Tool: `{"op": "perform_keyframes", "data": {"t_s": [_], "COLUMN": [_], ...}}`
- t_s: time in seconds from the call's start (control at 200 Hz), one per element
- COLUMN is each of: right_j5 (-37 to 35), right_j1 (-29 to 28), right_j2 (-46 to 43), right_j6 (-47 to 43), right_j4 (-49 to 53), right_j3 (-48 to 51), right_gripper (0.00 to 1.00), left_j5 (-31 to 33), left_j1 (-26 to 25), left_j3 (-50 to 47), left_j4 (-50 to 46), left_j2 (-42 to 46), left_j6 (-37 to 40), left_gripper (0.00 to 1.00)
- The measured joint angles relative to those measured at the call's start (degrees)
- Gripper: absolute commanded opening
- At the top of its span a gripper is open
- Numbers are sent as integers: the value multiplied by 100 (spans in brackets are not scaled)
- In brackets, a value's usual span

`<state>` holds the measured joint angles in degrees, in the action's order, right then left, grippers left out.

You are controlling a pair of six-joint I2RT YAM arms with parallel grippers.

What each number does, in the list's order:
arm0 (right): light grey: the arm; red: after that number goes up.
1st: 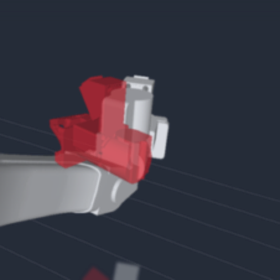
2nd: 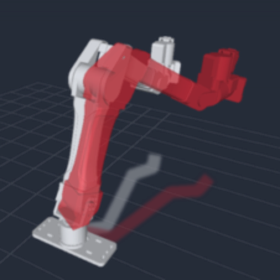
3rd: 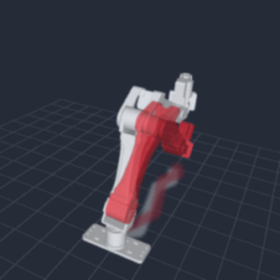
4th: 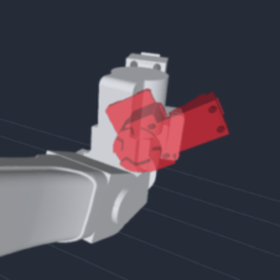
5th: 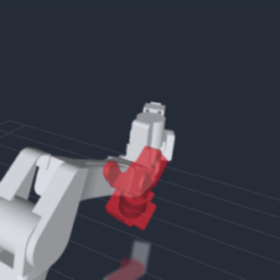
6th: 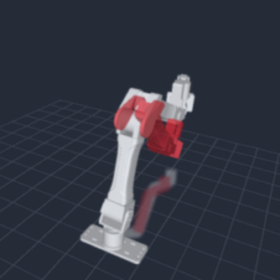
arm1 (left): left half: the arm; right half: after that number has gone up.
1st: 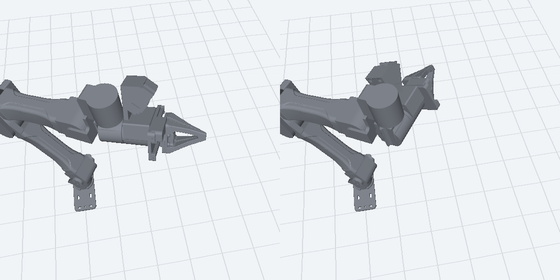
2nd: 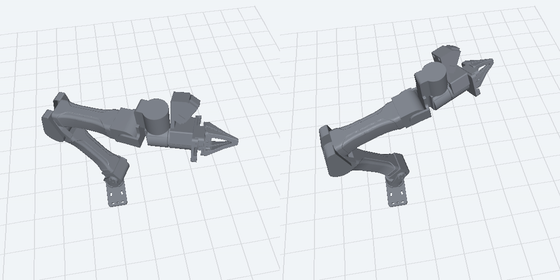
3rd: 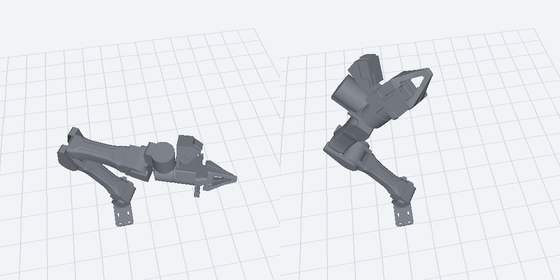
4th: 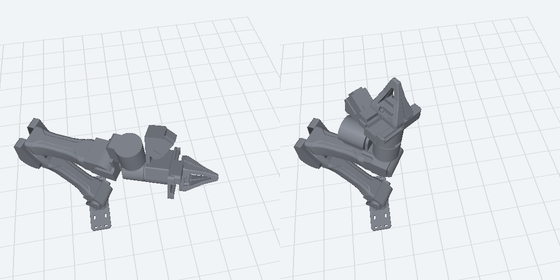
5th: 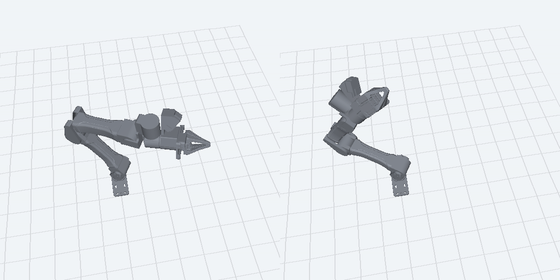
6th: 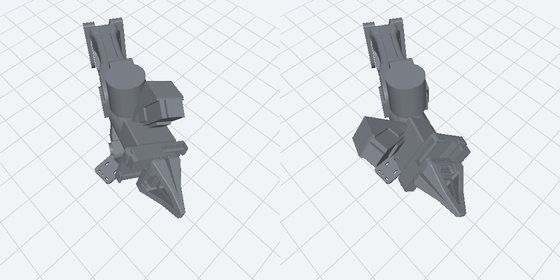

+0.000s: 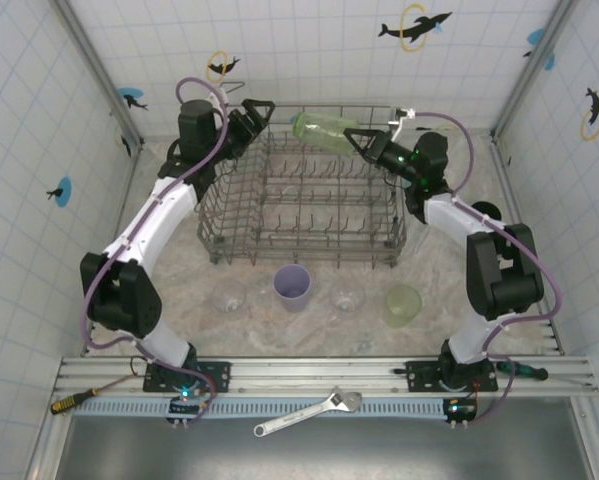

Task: Load the cups into the dish rack

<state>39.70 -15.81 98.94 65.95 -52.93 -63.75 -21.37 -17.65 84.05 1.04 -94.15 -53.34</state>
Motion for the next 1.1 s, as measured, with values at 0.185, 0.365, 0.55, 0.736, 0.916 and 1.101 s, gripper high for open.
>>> {"op": "perform_keyframes", "data": {"t_s": [0.185, 0.365, 0.55, 0.736, 0.916, 1.101], "right_j5": [-7, -70, -247, -411, -424, -413], "right_j1": [-111, -260, -361, -422, -444, -455], "right_j2": [72, 247, 367, 446, 496, 555], "right_j6": [614, 992, 1191, 1340, 1432, 1460], "right_j4": [-1134, -1843, -2240, -2487, -2570, -2612], "right_j3": [98, 107, 275, 487, 522, 522], "right_gripper": [0, 0, 0, 0, 0, 0], "left_j5": [-232, -321, -369, -415, -538, -695], "left_j1": [-46, -74, -68, -74, -107, -107], "left_j3": [0, -11, -199, -262, -262, -315], "left_j4": [168, 450, 820, 903, 1021, 1115], "left_j2": [-271, -308, -308, -308, -308, -308], "left_j6": [-350, -632, -973, -1150, -1207, -1300], "left_gripper": [98, 98, 98, 98, 98, 98]}}
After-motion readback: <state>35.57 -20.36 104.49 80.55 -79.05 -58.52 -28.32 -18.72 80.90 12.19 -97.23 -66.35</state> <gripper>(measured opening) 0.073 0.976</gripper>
